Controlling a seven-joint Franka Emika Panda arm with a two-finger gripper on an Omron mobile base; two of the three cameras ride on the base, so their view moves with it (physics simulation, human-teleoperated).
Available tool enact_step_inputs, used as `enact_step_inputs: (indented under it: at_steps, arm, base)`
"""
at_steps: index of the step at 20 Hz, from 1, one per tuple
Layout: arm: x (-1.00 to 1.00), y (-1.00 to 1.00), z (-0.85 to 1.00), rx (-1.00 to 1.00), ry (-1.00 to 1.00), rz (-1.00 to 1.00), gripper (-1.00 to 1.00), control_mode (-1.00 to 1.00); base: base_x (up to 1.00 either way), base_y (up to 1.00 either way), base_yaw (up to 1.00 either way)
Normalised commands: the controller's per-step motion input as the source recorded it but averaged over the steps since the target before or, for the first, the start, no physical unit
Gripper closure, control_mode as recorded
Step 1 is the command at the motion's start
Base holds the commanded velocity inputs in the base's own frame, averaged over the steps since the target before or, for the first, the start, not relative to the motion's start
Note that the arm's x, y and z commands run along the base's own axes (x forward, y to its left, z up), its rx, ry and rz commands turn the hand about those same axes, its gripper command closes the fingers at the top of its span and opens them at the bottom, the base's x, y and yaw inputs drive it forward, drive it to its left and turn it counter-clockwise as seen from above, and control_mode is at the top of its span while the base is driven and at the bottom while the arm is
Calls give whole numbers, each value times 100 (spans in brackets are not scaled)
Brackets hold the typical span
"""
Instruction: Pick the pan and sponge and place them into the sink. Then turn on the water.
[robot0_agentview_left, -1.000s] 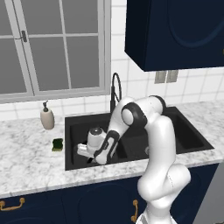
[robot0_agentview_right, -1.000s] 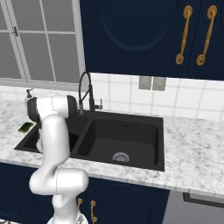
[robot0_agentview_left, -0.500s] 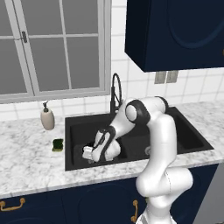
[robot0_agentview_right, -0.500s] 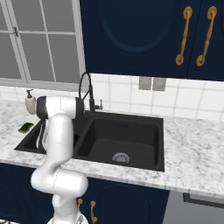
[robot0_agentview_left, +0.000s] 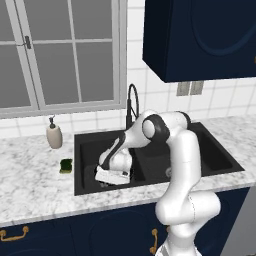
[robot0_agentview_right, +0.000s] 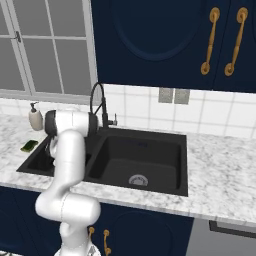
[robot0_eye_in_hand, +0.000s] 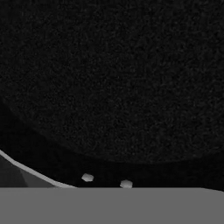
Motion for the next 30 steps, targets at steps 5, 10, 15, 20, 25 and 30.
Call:
enact_step_inputs:
  at_steps: [5, 10, 15, 20, 25, 30]
  arm:
    - [50, 22, 3, -2, 24, 0, -100, -100]
    - [3, 0, 39, -2, 7, 0, -100, -100]
    - [0, 0, 58, -6, 1, -4, -100, -100]
    - [0, 0, 68, -4, 0, -6, -100, -100]
    - [0, 3, 70, -2, 0, -6, -100, -100]
    - [0, 24, 68, -3, -2, -1, -100, -100]
  base:
    - [0, 0, 0]
    - [0, 0, 0]
    - [0, 0, 0]
    - [0, 0, 0]
    - [0, 0, 0]
    - [0, 0, 0]
